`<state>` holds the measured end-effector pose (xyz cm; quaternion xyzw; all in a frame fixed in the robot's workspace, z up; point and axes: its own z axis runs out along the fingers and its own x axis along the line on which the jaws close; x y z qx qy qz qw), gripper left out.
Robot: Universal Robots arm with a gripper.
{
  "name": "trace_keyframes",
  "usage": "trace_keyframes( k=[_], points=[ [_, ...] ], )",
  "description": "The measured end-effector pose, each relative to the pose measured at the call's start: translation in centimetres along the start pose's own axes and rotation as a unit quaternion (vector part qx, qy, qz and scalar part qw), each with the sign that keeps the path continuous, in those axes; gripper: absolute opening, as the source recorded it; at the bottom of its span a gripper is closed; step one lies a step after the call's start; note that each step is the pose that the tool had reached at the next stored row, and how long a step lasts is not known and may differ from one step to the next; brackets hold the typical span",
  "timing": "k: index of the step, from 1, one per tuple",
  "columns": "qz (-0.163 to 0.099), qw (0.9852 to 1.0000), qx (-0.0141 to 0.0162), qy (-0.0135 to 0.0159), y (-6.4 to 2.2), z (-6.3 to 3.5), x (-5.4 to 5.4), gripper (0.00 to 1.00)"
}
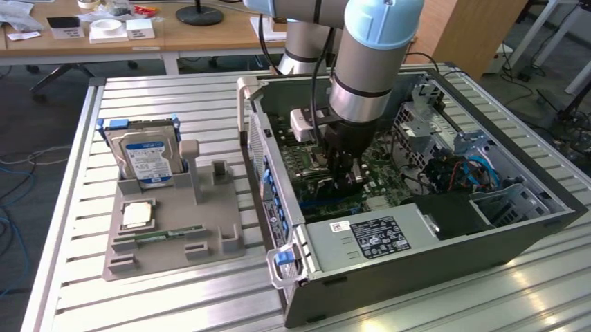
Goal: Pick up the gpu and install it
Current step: 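Insert the gpu into the slot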
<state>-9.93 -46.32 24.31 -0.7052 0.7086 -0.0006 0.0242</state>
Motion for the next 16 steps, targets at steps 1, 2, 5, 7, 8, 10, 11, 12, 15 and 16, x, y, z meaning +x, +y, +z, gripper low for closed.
trace_keyframes(
  k=[1,2,5,7,8,10,11,12,15,16],
  points=[
    [0.0,1.0,0.0003,-0.0006,0.0,0.05,0.0,0.28],
    [0.0,1.0,0.0004,-0.0003,0.0,0.04,0.0,0.28],
    [0.0,1.0,0.0001,0.0002,-0.01,0.0,0.0,0.34],
    [0.0,1.0,0.0001,0.0003,-0.01,-0.2,0.0,0.34],
    [0.0,1.0,0.0001,0.0002,-0.02,-0.42,0.0,0.34],
    [0.0,1.0,0.0001,0.0002,-0.04,-0.89,0.0,0.34],
    [0.0,1.0,0.0001,0.0002,-0.04,-1.04,0.0,0.34],
    [0.0,1.0,0.0002,0.0001,-0.04,-1.03,0.0,0.34],
    [0.0,1.0,0.0001,0.0002,-0.05,-1.05,-0.1,0.34],
    [0.0,1.0,0.0001,0.0002,-0.06,-1.05,-0.1,0.34]
  ],
)
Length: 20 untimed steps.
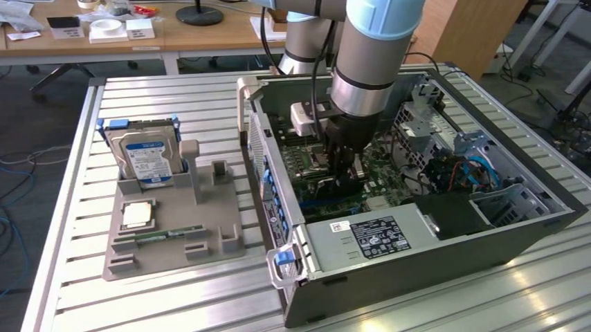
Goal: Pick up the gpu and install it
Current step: 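Insert the gpu into the slot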
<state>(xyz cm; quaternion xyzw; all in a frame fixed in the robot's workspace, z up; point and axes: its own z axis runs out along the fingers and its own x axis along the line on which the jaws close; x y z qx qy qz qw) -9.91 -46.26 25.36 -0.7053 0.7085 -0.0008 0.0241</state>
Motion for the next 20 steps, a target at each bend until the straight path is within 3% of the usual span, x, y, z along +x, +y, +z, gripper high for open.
trace_keyframes(
  k=[9,11,20],
  points=[
    [0.0,1.0,0.0001,-0.0001,0.01,0.01,-0.01,0.34],
    [0.0,1.0,0.0001,0.0001,0.01,0.0,0.0,0.27],
    [0.0,1.0,0.0001,0.0,0.01,0.03,-0.01,0.26]
  ],
)
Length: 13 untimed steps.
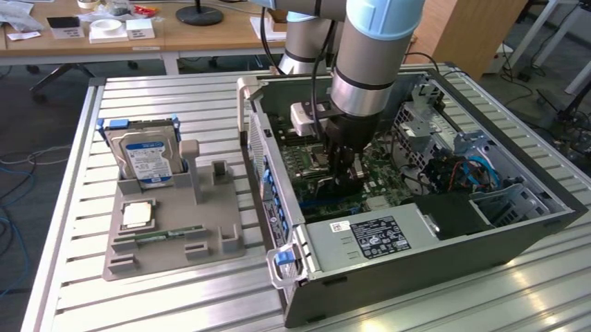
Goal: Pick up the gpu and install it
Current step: 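Insert the gpu into the slot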
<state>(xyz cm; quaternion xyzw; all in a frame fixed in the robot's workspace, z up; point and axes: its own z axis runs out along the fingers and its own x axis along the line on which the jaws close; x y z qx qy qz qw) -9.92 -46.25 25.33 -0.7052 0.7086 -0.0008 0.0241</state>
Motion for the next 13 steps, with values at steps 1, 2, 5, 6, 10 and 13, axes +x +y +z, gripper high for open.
trace_keyframes(
  k=[1,2,5,6,10,13],
  points=[
    [0.0,1.0,0.0,0.0,0.0,0.02,0.0,0.26],
    [0.0,1.0,-0.0001,0.0001,0.0,0.04,0.0,0.26],
    [0.0,1.0,0.0,0.0001,0.03,0.08,-0.03,0.26],
    [0.0,1.0,0.0,0.0001,0.03,0.08,-0.03,0.26],
    [0.0,1.0,0.0,0.0,0.04,0.09,-0.05,0.26],
    [0.0,1.0,0.0,0.0,0.04,0.09,-0.07,0.26]
  ],
)
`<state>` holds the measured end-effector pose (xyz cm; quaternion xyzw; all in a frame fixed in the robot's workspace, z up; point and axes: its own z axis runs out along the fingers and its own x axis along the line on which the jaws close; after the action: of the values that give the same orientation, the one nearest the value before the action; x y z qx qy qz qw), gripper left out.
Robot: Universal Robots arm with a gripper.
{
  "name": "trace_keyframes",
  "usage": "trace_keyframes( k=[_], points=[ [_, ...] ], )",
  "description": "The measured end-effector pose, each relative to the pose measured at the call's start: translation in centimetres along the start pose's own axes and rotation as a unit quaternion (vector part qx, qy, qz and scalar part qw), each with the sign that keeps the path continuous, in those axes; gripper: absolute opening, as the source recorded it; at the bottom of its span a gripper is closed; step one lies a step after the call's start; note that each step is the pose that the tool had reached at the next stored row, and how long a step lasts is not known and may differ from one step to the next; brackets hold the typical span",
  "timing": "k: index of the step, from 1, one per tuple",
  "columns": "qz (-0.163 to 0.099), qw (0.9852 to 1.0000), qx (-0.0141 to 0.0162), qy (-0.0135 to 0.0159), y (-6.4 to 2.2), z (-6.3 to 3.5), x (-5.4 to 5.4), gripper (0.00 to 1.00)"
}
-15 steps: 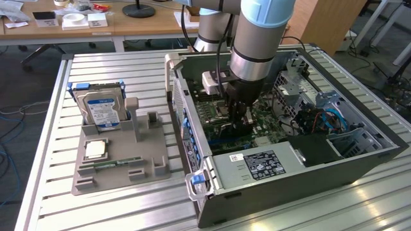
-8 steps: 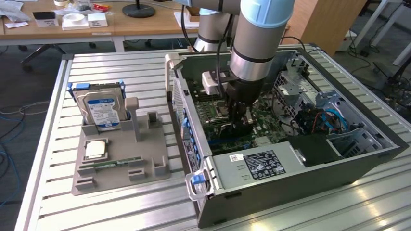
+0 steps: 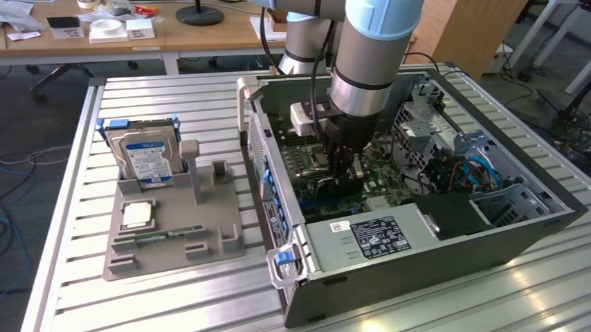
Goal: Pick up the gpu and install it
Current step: 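Insert the gpu into the slot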
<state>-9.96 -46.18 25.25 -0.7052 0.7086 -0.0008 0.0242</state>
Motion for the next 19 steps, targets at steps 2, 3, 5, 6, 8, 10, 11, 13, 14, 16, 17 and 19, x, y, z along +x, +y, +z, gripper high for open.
trace_keyframes(
  k=[2,3,5,6,8,10,11,13,14,16,17,19],
  points=[
    [0.0,1.0,0.0,0.0,0.01,0.0,-0.01,0.26],
    [0.0,1.0,0.0,0.0001,0.02,0.0,-0.03,0.26],
    [0.0,1.0,0.0,0.0001,0.03,0.01,-0.05,0.26],
    [0.0,1.0,0.0,0.0002,0.03,0.01,-0.05,0.26],
    [0.0,1.0,0.0,0.0003,0.09,0.02,-0.06,0.26],
    [0.0,1.0,0.0,0.0003,0.17,0.06,-0.05,0.26],
    [0.0,1.0,0.0,0.0003,0.21,0.09,-0.05,0.26],
    [0.0,1.0,0.0001,0.0003,0.27,0.14,-0.05,0.26],
    [0.0,1.0,0.0001,0.0002,0.29,0.15,-0.05,0.26],
    [0.0,1.0,0.0001,0.0003,0.31,0.16,-0.05,0.26],
    [0.0,1.0,0.0001,0.0002,0.32,0.16,-0.05,0.26],
    [0.0,1.0,0.0002,0.0002,0.33,0.17,-0.05,0.26]
  ],
)
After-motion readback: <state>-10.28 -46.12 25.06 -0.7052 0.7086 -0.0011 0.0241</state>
